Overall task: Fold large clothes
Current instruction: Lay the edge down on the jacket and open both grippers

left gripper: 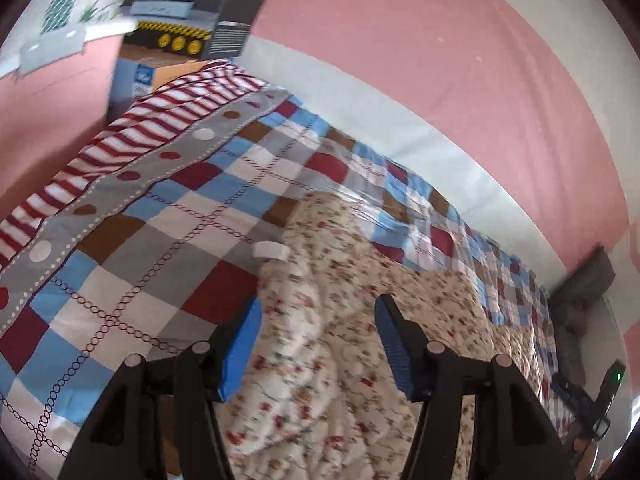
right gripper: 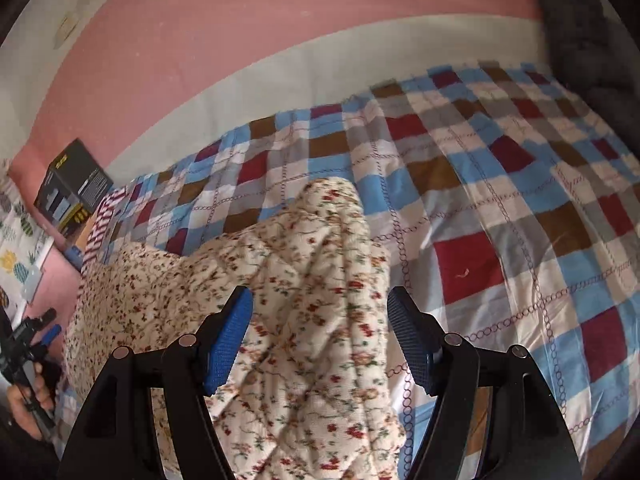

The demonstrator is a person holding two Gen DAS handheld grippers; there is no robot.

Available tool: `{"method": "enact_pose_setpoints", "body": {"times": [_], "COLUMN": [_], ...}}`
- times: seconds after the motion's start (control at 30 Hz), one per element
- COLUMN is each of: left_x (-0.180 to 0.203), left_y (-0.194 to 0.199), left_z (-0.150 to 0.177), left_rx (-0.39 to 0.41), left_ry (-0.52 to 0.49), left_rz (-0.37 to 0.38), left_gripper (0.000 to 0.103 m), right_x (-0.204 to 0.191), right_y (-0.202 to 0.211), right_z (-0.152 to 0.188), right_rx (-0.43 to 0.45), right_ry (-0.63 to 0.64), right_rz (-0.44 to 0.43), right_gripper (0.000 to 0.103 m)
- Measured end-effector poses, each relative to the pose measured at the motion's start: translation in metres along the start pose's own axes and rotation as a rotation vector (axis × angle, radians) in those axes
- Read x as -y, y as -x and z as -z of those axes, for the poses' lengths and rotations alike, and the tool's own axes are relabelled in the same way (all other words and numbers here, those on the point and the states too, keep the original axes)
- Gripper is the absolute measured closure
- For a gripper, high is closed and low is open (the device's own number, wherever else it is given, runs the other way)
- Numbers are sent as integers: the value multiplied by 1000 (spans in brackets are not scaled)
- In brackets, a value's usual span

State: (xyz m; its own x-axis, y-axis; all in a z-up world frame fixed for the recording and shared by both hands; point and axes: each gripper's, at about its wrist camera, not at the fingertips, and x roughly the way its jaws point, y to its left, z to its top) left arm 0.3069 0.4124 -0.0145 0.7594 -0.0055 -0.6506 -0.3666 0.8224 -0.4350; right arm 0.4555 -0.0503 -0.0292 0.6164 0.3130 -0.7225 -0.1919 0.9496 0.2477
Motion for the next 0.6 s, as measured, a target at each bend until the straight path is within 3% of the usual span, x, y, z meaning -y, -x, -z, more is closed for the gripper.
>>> {"method": "enact_pose_setpoints", "body": {"times": [0.1, 0.2, 0.3, 0.4, 0.6], "left_x": [69, 118, 121, 112, 123], "left_y": [-12, -44, -98, -123, -134], "left_z": [23, 45, 50, 47, 58], "left_rx": [-64, -92, -179, -134, -71], "left_ry": [-219, -392, -369, -367, -436], "left_rz": [63, 62, 2, -22, -91], "left_gripper": [42, 42, 42, 42, 42], "right_x": [-43, -71, -75, -63, -51], "right_y": [-15, -38, -72, -96, -116], "right_z": [8, 20, 23, 19, 12], "right_rx": [-11, -26, -68, -85, -72], "right_ry": [148, 227, 251, 246, 222], "right_rz": [-19, -21, 36, 54, 69], "right_gripper": [33, 33, 33, 33, 32]}}
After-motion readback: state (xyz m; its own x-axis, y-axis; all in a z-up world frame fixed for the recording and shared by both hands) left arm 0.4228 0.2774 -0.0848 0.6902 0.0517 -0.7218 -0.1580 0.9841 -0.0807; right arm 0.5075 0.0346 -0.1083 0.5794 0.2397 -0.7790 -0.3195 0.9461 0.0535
